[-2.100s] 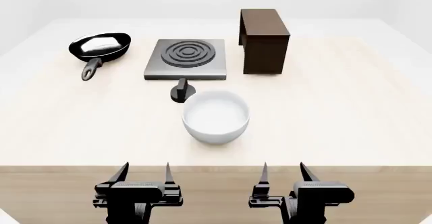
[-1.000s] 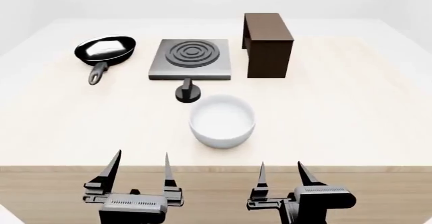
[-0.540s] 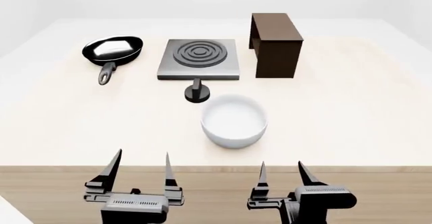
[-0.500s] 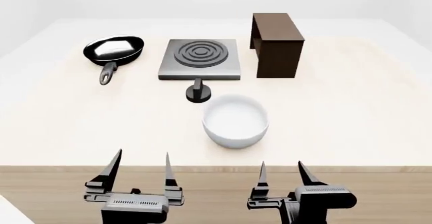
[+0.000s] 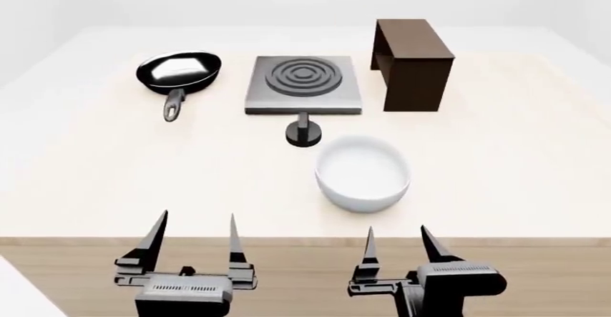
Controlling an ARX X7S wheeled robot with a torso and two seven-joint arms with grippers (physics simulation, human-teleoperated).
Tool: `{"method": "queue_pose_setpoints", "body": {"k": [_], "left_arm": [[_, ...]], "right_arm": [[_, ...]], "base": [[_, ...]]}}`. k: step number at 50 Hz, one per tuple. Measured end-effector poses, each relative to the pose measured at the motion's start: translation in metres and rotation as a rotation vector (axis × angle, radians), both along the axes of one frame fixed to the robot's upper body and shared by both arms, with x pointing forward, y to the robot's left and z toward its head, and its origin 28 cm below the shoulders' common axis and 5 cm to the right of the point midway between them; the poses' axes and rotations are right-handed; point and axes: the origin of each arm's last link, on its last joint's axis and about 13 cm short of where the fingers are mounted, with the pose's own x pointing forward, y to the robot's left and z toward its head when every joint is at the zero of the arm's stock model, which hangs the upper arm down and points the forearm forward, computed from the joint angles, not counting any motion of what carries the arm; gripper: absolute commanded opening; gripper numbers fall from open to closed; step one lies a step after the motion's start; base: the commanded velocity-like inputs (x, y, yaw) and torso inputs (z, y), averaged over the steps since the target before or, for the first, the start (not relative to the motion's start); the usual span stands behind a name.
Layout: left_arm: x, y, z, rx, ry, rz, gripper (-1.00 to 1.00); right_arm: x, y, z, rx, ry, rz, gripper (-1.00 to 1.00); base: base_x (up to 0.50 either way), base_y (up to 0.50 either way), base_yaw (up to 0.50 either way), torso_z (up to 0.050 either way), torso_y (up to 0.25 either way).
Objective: Turn on the stove.
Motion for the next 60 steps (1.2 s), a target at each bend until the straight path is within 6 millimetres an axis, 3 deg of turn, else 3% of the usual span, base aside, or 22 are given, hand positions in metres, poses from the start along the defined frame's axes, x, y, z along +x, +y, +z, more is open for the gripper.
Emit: {"method": "queue_pose_setpoints", "body": {"k": [60], "left_arm": [[0.0018, -0.0011, -0.0012, -0.004, 0.004, 0.005, 1.0]], "right_arm": [[-0.0008, 0.0007, -0.0028, 0.006, 0.01, 0.01, 1.0]], "base": [[0.03, 0.19, 0.0, 0.0, 0.0]]}}
